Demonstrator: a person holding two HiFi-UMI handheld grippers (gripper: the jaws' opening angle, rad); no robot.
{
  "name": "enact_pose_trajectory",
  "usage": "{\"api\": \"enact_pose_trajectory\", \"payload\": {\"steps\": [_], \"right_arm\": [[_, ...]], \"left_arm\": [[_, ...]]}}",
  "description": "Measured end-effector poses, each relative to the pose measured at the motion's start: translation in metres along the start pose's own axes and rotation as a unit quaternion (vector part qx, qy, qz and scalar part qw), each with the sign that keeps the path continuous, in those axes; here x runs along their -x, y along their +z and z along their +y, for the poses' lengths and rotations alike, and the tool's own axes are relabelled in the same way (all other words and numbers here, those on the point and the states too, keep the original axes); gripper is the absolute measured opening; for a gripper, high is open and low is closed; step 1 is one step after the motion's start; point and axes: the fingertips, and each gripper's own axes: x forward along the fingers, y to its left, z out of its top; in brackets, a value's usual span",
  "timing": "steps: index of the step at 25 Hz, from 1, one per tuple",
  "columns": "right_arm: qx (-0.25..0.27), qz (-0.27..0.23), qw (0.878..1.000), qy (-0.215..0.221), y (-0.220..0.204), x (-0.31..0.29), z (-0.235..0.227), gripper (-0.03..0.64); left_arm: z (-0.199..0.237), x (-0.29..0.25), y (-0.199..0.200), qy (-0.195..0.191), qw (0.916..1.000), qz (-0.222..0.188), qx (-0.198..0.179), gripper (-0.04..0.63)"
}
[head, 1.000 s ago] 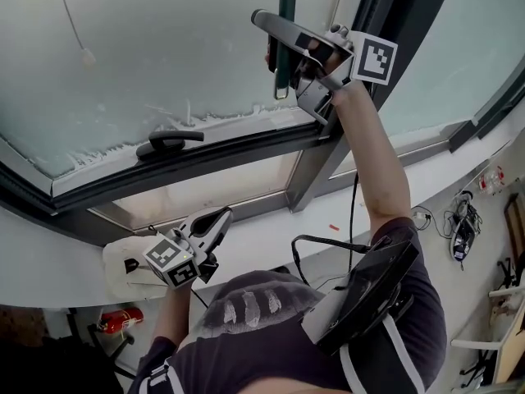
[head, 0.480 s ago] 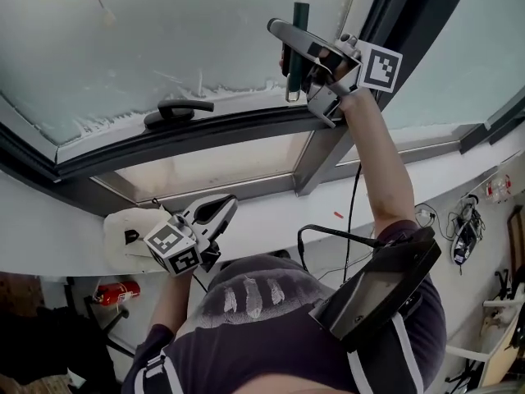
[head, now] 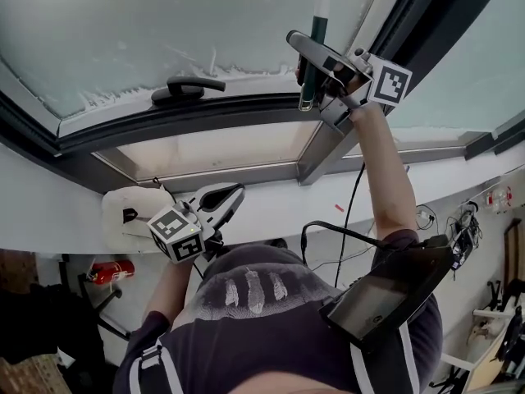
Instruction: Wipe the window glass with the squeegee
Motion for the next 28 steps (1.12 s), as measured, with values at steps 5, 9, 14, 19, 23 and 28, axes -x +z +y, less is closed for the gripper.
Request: {"api": "enact_pose_trajectory", "payload": {"steps": [5, 9, 14, 19, 23, 28], "right_arm": [[-0.007, 0.011, 1.0, -0.011, -0.017, 0.01, -0.007, 0.035], [-0.018, 0.012, 1.0, -0.016, -0.032, 0.017, -0.012, 0.035], [-0.029, 0.019, 0.999, -0.022, -0.048, 0.024, -0.019, 0.035], [-0.049, 0.024, 0.998, -0.036, -0.07, 0.03, -0.033, 0.035], [-0.054, 0.027, 0.997, -0.039, -0.076, 0.034, -0.033, 0.035], [-0.061, 0.039, 0.996, -0.046, -0.085, 0.04, -0.035, 0.035]], "left_arm": [[-0.001, -0.001, -0.005, 0.003, 0.9999, 0.001, 0.011, 0.005], [0.001, 0.001, -0.01, 0.005, 0.9996, -0.003, 0.029, 0.006], [0.002, 0.004, -0.015, 0.012, 0.9992, -0.003, 0.037, 0.005], [0.006, 0.007, -0.019, 0.017, 0.9985, 0.0, 0.053, 0.006], [0.008, 0.012, -0.019, 0.024, 0.9981, -0.001, 0.057, 0.005], [0.012, 0.017, -0.019, 0.028, 0.9978, -0.004, 0.059, 0.005]]}}
